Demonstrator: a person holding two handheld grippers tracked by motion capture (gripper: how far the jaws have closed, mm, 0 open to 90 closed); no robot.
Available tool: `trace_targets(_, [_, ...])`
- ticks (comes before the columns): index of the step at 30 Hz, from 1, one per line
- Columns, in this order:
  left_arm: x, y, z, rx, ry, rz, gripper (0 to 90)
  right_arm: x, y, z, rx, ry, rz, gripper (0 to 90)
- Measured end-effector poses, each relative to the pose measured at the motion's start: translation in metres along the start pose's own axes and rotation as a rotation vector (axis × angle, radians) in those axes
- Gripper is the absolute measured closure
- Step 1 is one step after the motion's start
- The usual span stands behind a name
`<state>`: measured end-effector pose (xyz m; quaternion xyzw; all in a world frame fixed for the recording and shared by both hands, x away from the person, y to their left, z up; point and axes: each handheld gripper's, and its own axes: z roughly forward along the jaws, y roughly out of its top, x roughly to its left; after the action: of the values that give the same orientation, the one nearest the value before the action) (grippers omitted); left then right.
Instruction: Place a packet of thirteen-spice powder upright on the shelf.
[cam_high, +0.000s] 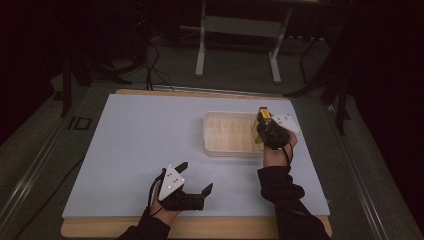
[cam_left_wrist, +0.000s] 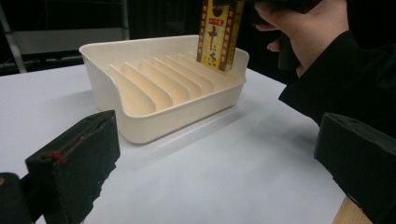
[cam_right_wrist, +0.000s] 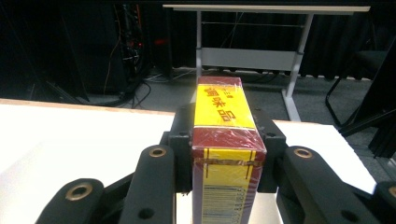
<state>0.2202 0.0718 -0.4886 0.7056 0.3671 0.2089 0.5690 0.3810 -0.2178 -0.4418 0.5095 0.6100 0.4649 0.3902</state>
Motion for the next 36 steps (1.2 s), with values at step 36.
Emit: trace_targets(36, [0.002,0.001,-0.001,0.002,0.000,-0.006,1.2,0.010,-0.010,0.019,0.037,-0.042,0.028,67.4])
